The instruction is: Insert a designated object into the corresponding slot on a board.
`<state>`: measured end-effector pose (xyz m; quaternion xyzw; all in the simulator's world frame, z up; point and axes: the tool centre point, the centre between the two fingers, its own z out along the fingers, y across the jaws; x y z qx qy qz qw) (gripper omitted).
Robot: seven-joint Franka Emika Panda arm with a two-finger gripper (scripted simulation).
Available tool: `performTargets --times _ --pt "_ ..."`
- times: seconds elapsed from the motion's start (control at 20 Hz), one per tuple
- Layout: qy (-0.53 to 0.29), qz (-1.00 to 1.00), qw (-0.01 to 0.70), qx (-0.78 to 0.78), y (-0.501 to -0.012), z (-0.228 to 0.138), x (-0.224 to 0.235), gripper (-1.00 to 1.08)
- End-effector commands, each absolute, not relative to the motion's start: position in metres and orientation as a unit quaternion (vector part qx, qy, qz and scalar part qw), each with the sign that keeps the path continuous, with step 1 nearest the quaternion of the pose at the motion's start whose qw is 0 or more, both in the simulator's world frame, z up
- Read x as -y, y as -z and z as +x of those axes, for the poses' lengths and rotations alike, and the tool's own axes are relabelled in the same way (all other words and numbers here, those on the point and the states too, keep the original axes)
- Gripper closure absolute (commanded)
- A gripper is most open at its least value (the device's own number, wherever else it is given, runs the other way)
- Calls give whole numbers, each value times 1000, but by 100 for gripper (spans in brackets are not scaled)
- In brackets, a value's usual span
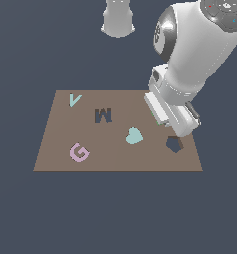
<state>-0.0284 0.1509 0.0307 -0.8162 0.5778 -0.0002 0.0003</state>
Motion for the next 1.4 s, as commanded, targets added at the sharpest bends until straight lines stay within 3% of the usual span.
performTargets --times 0.0,1.35 --pt "0 -816 0 -578 -30 -29 -151 108" --pt "0 -860 0 -510 -34 -45 -130 108"
